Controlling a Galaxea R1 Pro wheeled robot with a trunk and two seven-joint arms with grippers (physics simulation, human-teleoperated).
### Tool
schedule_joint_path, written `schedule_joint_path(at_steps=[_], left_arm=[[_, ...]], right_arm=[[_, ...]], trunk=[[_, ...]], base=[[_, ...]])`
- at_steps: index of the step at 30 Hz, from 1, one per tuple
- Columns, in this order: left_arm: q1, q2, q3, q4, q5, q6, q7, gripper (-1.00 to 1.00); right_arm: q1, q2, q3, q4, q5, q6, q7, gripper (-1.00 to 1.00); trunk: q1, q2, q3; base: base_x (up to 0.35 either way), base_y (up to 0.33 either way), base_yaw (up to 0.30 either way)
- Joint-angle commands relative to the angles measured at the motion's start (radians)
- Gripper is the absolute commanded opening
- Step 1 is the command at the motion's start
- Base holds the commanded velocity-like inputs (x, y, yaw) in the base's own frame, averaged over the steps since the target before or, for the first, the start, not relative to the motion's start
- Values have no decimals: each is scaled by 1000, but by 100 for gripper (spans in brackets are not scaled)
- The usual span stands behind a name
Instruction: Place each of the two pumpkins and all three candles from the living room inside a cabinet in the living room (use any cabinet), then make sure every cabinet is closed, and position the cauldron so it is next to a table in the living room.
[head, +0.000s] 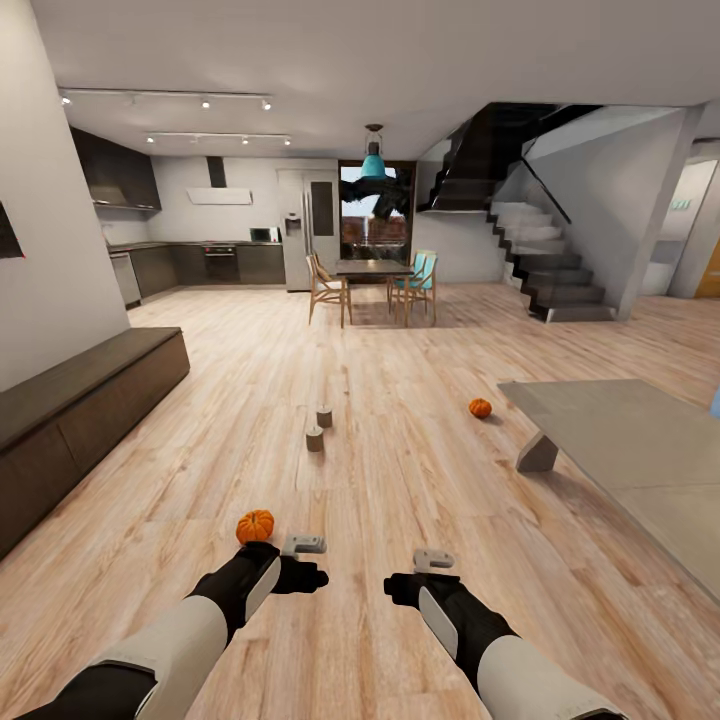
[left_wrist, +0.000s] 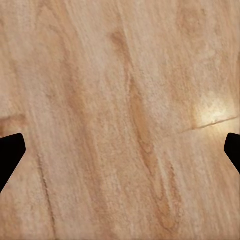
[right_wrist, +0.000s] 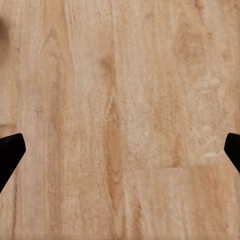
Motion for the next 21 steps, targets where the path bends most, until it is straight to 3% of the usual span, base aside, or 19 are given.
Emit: schedule_joint_path(at_steps=[1, 10, 21], left_arm=[[0, 1, -7, -2, 7, 5, 1, 100], [0, 0, -7, -1, 7, 5, 1, 100], [0, 0, -7, -1, 7, 5, 1, 100]], right_arm=[[0, 0, 6, -2, -10, 4, -9, 100], [0, 0, 5, -2, -10, 4, -9, 100], [-1, 0, 6, 0, -10, 4, -9, 100]], trunk=[[0, 0, -1], [0, 0, 4], [0, 0, 8]], base=[[0, 0, 37], [26, -30, 199], [172, -154, 279]])
